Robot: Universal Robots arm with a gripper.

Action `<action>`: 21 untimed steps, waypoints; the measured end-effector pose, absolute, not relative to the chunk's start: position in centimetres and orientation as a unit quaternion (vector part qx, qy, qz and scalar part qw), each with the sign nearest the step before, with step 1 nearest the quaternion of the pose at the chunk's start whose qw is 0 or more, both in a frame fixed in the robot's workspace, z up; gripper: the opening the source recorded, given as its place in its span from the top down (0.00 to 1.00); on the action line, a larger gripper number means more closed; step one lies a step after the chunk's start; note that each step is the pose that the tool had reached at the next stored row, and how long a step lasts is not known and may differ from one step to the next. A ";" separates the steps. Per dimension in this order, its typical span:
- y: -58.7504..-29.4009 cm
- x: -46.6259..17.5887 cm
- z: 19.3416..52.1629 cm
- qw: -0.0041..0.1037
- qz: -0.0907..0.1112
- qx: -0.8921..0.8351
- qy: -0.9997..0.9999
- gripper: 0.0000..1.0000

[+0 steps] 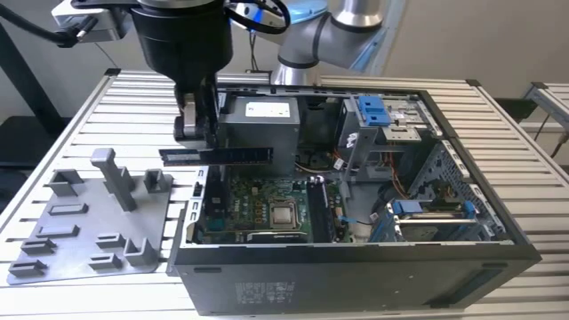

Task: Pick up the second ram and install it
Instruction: 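Pick up the second ram and move it above second insertion slot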

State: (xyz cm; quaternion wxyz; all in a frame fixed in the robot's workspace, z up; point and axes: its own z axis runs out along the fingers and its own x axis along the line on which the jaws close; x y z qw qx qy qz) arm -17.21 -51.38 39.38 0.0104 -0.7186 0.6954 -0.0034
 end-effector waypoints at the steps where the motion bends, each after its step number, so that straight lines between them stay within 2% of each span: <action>1: -51.4 -16.9 39.4 0.010 -0.003 -0.719 0.695 0.86; 21: -51.4 -10.6 39.4 0.010 -0.003 -0.719 0.695 0.86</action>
